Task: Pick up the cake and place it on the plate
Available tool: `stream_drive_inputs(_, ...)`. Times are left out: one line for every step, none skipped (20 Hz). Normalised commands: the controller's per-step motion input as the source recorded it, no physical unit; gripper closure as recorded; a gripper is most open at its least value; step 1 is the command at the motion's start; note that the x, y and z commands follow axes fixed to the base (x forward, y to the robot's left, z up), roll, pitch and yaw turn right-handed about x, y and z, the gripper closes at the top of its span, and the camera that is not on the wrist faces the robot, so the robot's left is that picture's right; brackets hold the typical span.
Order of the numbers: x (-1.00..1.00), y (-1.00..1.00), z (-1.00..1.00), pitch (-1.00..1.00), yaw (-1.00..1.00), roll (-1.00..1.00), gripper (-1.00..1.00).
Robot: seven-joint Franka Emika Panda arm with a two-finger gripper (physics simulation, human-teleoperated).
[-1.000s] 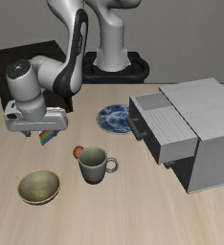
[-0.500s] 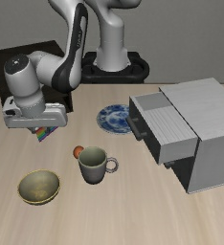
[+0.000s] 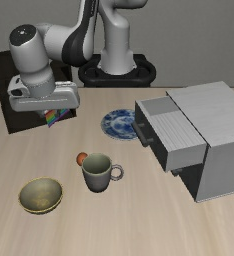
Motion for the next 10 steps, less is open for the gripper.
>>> stream_drive_inputs(0.0, 1.0, 0.0, 0.0, 0.0, 0.0, 1.0)
stream_drive_inputs(0.0, 1.0, 0.0, 0.0, 0.0, 0.0, 1.0)
stream_drive_inputs(0.0, 1.0, 0.0, 0.0, 0.0, 0.0, 1.0)
stream_drive_inputs(0.0, 1.0, 0.0, 0.0, 0.0, 0.0, 1.0)
stream_drive_inputs(0.0, 1.0, 0.0, 0.0, 0.0, 0.0, 1.0)
stream_drive_inputs(0.0, 1.0, 0.0, 0.0, 0.0, 0.0, 1.0)
stream_drive_inputs(0.0, 1.0, 0.0, 0.0, 0.0, 0.0, 1.0)
stream_drive_inputs(0.0, 1.0, 0.0, 0.0, 0.0, 0.0, 1.0)
stream_drive_inputs(0.0, 1.0, 0.0, 0.0, 0.0, 0.0, 1.0)
stream_drive_inputs(0.0, 1.0, 0.0, 0.0, 0.0, 0.0, 1.0)
